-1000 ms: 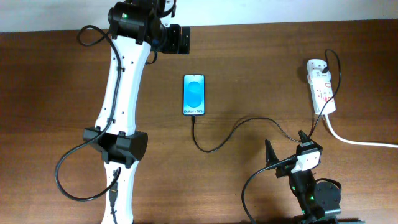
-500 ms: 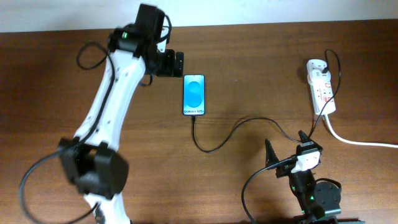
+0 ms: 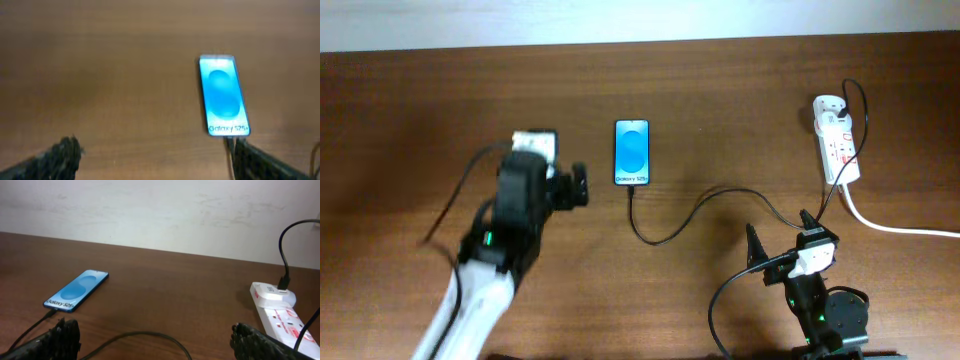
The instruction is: Plug charger to phone and switch on socket
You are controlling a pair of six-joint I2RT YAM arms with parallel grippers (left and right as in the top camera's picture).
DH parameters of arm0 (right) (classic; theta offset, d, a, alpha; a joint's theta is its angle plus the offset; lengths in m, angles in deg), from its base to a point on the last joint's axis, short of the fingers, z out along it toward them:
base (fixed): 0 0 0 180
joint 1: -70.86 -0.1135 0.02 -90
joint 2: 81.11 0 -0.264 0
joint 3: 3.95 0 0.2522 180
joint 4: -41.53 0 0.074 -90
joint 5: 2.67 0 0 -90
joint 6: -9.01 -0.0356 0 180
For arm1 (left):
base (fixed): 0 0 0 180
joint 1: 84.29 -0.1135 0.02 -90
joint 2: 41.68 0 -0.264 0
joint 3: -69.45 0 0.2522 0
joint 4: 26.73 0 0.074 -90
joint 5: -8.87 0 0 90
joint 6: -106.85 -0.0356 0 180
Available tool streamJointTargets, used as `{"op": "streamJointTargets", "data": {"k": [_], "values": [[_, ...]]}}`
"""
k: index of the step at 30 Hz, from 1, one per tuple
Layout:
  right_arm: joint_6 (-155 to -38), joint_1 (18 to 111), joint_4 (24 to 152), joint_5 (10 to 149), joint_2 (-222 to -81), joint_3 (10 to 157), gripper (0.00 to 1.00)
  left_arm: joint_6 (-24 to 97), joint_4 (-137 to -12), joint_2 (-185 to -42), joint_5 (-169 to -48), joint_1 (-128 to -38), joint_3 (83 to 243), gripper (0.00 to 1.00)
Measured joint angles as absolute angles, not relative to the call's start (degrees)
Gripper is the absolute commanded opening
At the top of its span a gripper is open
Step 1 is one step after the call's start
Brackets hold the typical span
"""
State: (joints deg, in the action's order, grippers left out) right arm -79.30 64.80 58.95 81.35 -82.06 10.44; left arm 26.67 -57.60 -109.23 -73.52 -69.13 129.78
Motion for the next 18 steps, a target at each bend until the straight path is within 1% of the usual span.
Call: {"op": "streamJointTargets", "data": {"k": [3, 6, 8, 10, 12, 18], "values": [[-79.3, 64.8, 59.0, 81.4, -82.0, 10.4, 0.98, 26.7, -44.9, -94.5, -73.1, -71.1, 113.4, 0.99], [-79.3, 64.8, 59.0, 81.4, -82.0, 10.4, 0.98, 26.7, -40.6, -78.9, -72.7, -72.8, 100.6, 1.0], [-79.3, 64.8, 59.0, 81.4, -82.0, 10.4, 0.98, 26.7, -40.1, -72.8, -72.7, -73.6, 96.4, 1.0], [-79.3, 64.8, 59.0, 81.4, -82.0, 10.4, 0.98, 26.7, -40.2, -63.7, -72.7, -74.9, 90.8, 1.0], [-79.3, 64.8, 59.0, 81.4, -82.0, 10.4, 0.98, 26.7, -40.1, -58.7, -72.8, -76.0, 88.0, 0.99], [-79.3, 64.8, 59.0, 81.4, -82.0, 10.4, 0.99, 26.2, -40.4, -50.7, -72.9, -78.8, 84.1, 0.99]]}}
